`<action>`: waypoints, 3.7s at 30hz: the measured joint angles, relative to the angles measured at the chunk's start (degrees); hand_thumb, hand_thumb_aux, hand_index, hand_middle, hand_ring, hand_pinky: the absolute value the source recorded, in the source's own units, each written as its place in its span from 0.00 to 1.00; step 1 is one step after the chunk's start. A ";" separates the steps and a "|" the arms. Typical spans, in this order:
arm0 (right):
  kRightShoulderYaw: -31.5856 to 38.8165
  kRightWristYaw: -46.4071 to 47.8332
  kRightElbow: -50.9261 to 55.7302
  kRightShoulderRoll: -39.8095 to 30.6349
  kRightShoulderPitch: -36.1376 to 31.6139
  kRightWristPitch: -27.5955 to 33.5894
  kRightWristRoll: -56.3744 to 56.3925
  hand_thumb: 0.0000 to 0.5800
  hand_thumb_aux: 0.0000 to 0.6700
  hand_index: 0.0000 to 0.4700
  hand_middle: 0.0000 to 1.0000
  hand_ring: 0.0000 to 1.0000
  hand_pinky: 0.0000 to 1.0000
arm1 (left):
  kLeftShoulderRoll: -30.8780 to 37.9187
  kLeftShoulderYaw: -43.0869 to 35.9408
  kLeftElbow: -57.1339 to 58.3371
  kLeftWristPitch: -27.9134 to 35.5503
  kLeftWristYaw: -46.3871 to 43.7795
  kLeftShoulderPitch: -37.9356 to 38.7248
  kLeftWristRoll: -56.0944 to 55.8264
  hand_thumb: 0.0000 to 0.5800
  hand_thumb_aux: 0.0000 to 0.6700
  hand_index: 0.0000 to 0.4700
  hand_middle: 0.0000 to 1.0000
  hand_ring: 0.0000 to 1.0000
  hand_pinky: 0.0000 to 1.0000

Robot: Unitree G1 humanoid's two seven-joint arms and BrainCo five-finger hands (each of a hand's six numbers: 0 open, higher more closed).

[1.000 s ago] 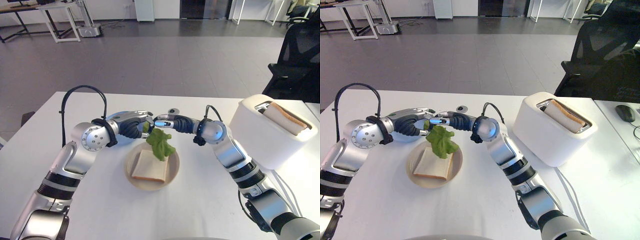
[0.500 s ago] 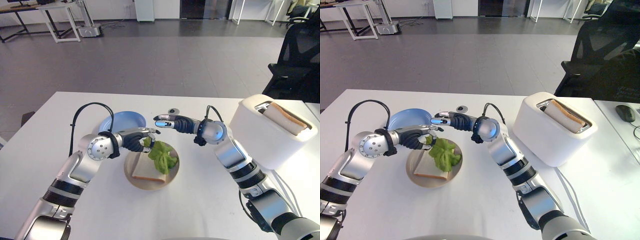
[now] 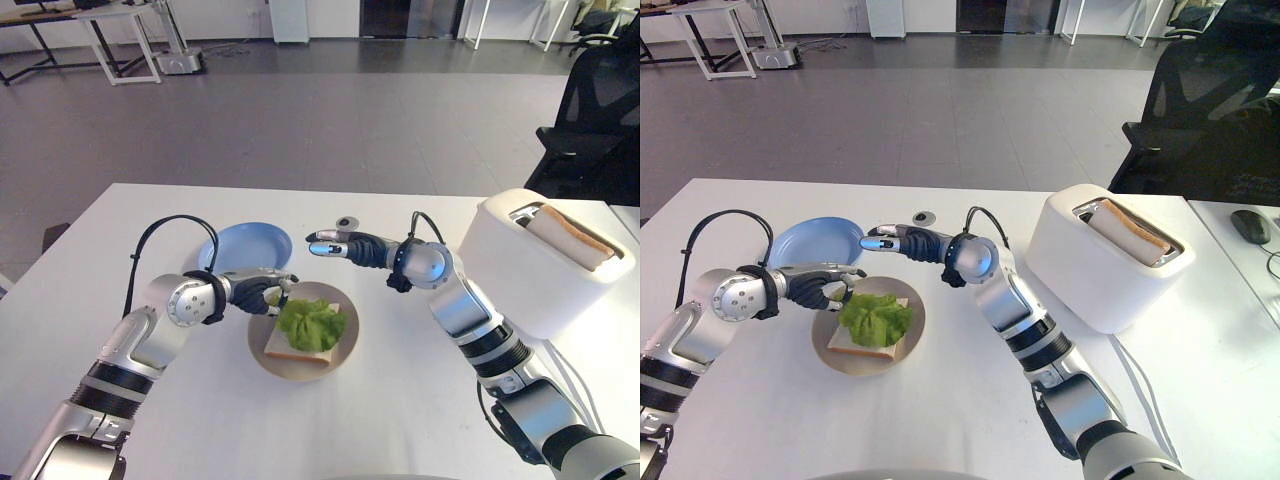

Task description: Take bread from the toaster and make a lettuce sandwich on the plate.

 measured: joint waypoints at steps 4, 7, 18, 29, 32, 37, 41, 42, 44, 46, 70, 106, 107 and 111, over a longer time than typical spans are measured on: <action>0.05 0.20 0.00 0.00 0.00 -0.13 0.04 0.00 0.00 0.00 0.00 0.00 0.00 | 0.28 0.02 0.22 -0.20 0.86 0.01 0.73 0.00 0.00 0.00 0.00 0.00 0.00; 0.06 0.33 0.00 -0.01 0.00 -0.27 0.04 0.00 0.00 0.00 0.00 0.00 0.00 | 0.18 0.02 0.13 -0.23 1.41 0.28 1.58 0.00 0.00 0.00 0.00 0.00 0.00; -3.84 -1.63 -0.50 -6.28 -1.98 -2.30 -2.73 0.00 0.00 0.00 0.00 0.00 0.00 | -1.85 5.50 -2.24 1.31 0.39 0.16 -7.62 0.00 0.00 0.00 0.00 0.00 0.00; -13.68 -7.77 -3.55 -34.72 -2.88 -3.63 -23.67 0.00 0.00 0.00 0.00 0.00 0.00 | -3.67 13.45 4.05 -0.59 12.76 -3.96 -9.22 0.00 0.00 0.00 0.00 0.00 0.00; -15.85 -5.44 -2.28 -42.44 -0.11 -1.42 -27.62 0.00 0.00 0.00 0.00 0.00 0.00 | -3.65 13.82 5.00 -1.18 13.54 -4.32 -9.24 0.00 0.00 0.00 0.00 0.00 0.00; -16.55 3.39 -2.31 -46.47 7.49 1.37 -28.03 0.00 0.00 0.00 0.00 0.00 0.00 | -3.65 13.72 5.63 -1.71 13.56 -4.58 -9.24 0.00 0.00 0.00 0.00 0.00 0.00; -16.46 7.98 -3.50 -46.74 11.27 2.12 -27.82 0.91 0.69 0.69 0.00 0.00 0.00 | -3.65 13.69 5.84 -1.84 13.56 -4.60 -9.24 0.00 0.00 0.00 0.00 0.00 0.00; -16.45 8.69 -3.79 -46.73 11.61 2.11 -27.43 1.00 1.00 1.00 0.00 0.00 0.00 | -3.65 13.69 5.89 -1.86 13.56 -4.59 -9.23 0.00 0.00 0.00 0.00 0.00 0.00; -16.64 8.96 -4.78 -46.49 11.33 1.63 -26.82 1.00 1.00 1.00 0.00 0.00 0.00 | -3.65 13.64 6.05 -1.91 13.56 -4.60 -9.23 0.00 0.00 0.00 0.00 0.00 0.00; -16.72 8.28 -4.97 -45.83 10.38 1.04 -26.26 1.00 1.00 1.00 0.00 0.00 0.00 | -3.65 13.55 6.19 -2.11 13.56 -4.60 -9.22 0.00 0.00 0.00 0.00 0.00 0.00; -23.95 -1.85 -3.43 -24.56 -7.55 -1.13 -1.34 1.00 1.00 1.00 0.00 0.00 0.00 | -3.51 12.93 8.78 -3.30 14.57 -5.20 -8.59 0.00 0.00 0.00 0.00 0.00 0.00; 4.08 2.87 37.76 11.75 -9.79 -10.41 3.22 1.00 1.00 1.00 0.00 0.00 0.00 | -4.12 11.86 -8.88 -10.82 -0.56 4.55 -32.22 0.00 0.00 0.00 0.00 0.00 0.00; 3.82 2.78 38.23 11.83 -9.87 -10.73 3.22 1.00 1.00 1.00 0.00 0.00 0.00 | -4.00 10.46 -11.36 -10.25 -3.83 6.76 -35.83 0.00 0.00 0.00 0.00 0.00 0.00; 3.05 2.49 39.79 12.16 -10.17 -11.28 3.24 1.00 1.00 1.00 0.00 0.00 0.00 | -2.82 6.45 -15.66 -6.31 -12.74 13.51 -41.85 0.00 0.00 0.00 0.00 0.00 0.00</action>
